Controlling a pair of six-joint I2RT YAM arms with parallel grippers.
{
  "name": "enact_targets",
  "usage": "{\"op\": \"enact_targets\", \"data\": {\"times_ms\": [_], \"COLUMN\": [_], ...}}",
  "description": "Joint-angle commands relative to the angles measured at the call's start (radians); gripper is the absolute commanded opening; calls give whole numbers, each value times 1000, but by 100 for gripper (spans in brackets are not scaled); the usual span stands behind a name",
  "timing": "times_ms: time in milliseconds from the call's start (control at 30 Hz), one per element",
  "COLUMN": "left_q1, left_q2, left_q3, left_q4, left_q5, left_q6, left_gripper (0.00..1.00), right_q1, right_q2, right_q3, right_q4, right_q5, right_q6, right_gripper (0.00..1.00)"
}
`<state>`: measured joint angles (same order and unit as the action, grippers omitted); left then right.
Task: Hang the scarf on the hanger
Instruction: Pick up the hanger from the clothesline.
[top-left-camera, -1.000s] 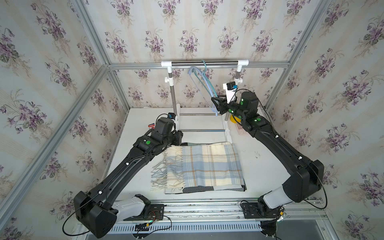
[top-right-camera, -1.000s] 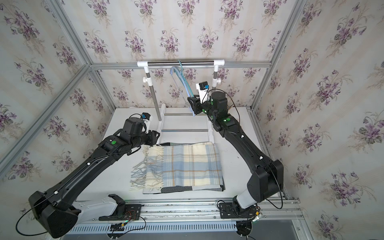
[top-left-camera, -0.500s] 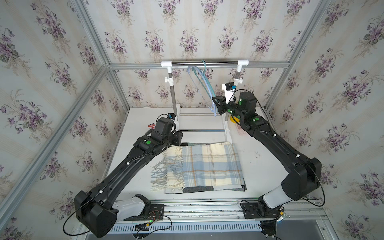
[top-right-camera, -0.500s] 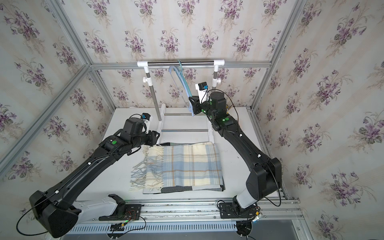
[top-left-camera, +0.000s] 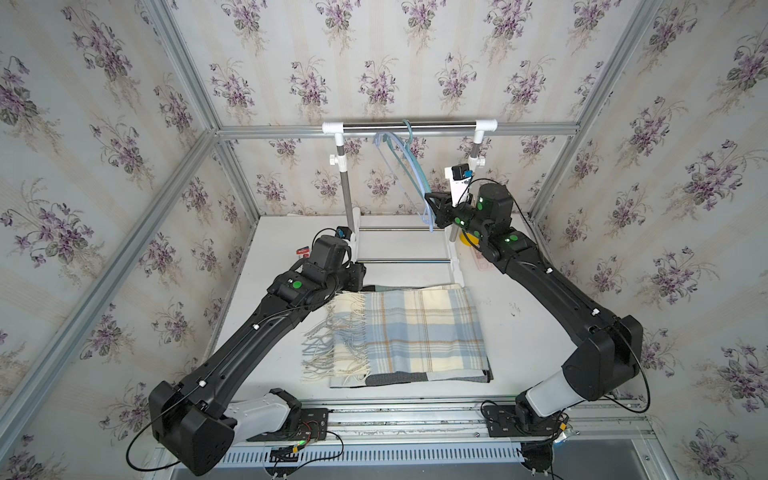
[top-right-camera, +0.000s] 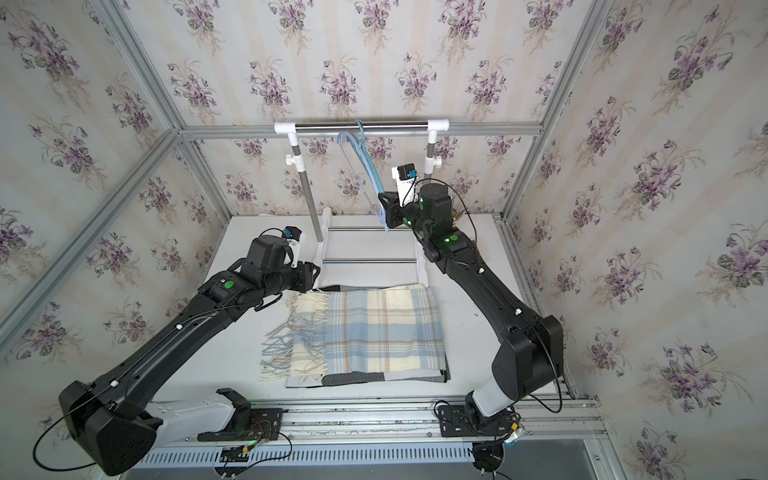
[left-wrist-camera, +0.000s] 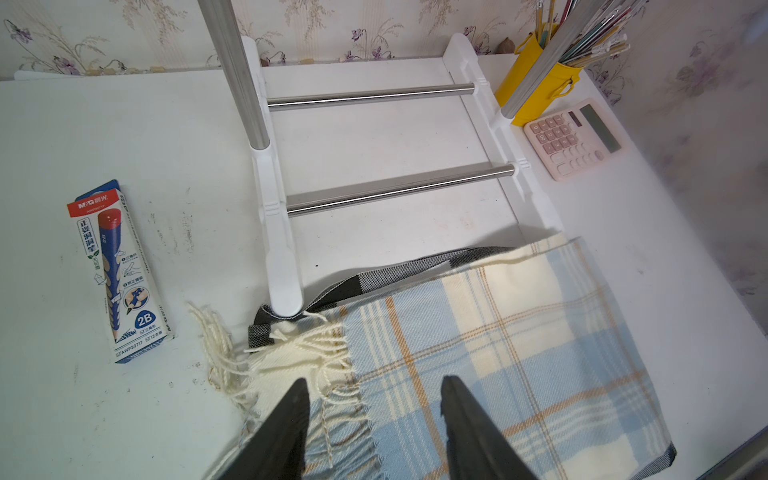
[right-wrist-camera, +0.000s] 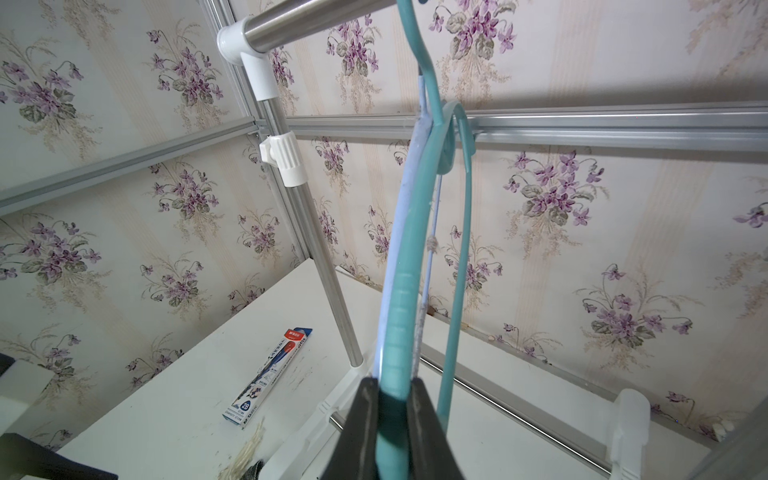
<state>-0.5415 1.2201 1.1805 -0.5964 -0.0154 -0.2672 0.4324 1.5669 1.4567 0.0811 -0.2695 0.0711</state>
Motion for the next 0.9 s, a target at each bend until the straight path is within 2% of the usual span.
{"op": "enact_targets", "data": {"times_ms": [0,100,267,433,633,867], "left_q1": [2,2,3,2,2,3], "left_q2": [-3,-2,-2,-4,-9,-13], "left_q3": [-5,-7,-6,-11,-11,-6], "left_q4": [15,17,15,17,16,14], "left_q5": [4,8,9,11,11,15], "left_q6": [2,2,1,0,1,-2], "left_gripper": [54,53,53,53,53,54], "right_q1": [0,0,0,0,0,0], "right_q2": [4,3,-9,-44,-88,-135], "right_q3": [2,1,-4,-28,-47,-71], "right_q4": [7,2,2,34,64,63], "right_q5": [33,23,1,-49,-48,23], "right_q6": [1,2,15,41,56,56], "right_gripper": [19,21,1,0,0,0]}}
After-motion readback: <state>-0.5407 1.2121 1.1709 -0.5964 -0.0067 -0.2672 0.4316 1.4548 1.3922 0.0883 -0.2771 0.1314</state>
